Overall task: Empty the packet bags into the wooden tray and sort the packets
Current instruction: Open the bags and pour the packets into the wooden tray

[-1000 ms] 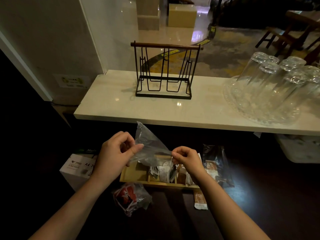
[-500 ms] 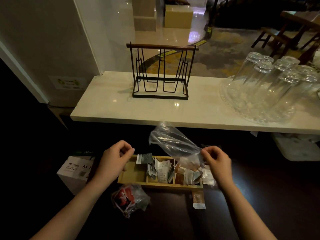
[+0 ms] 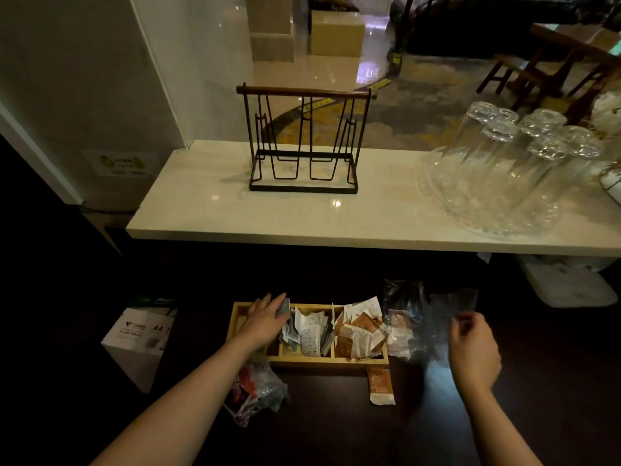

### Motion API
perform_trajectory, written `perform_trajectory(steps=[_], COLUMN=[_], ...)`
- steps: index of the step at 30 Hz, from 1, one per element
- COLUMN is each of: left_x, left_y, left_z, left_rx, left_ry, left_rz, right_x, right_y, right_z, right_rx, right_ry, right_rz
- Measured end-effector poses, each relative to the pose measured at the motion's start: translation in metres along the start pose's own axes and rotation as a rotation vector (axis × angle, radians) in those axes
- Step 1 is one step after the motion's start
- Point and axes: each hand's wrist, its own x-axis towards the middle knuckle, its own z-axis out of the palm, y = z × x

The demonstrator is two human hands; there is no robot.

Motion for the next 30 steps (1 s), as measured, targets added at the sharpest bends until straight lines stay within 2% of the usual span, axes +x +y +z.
perform_trajectory(steps=[3, 6, 10, 15, 18, 22, 27, 29, 30], left_x=[-0.003, -0.009, -0.025, -0.03, -0.032, -0.034, -0.051, -0.064, -0.072], left_y=[0.005, 0.012, 0.023, 0.023, 0.024, 0.022, 0.007, -0.005, -0.012], left_z=[0.014, 0.027, 0.045, 0.057, 0.055, 0.038, 0.001, -0.012, -0.017], left_rx=[0.011, 0.035, 0.042, 0.304, 0.179, 0.009, 0.042, 0.077, 0.078], left_ry=[-0.017, -0.006, -0.078, -0.12, -0.115, -0.053, 0.164, 0.163, 0.114], left_rz=[0.021, 0.098, 0.175, 0.228, 0.244, 0.245, 0.193, 0.148, 0.136], right_x=[-0.005, -0.006, -0.007, -0.002, 0.0, 0.001, 0.001, -0.001, -0.003], right_y=[0.005, 0.004, 0.0, 0.019, 0.022, 0.02, 0.012, 0.004, -0.001], right_z=[0.015, 0.017, 0.019, 0.035, 0.036, 0.028, 0.024, 0.025, 0.026], right_rx=[-0.015, 0.06, 0.14, -0.066, -0.208, -0.237, -0.185, -0.159, -0.137], right_ry=[-0.109, -0.106, -0.134, -0.289, -0.234, -0.072, 0.034, 0.038, 0.032], right_rz=[-0.017, -0.058, -0.11, -0.111, -0.074, -0.047, -0.124, -0.157, -0.185])
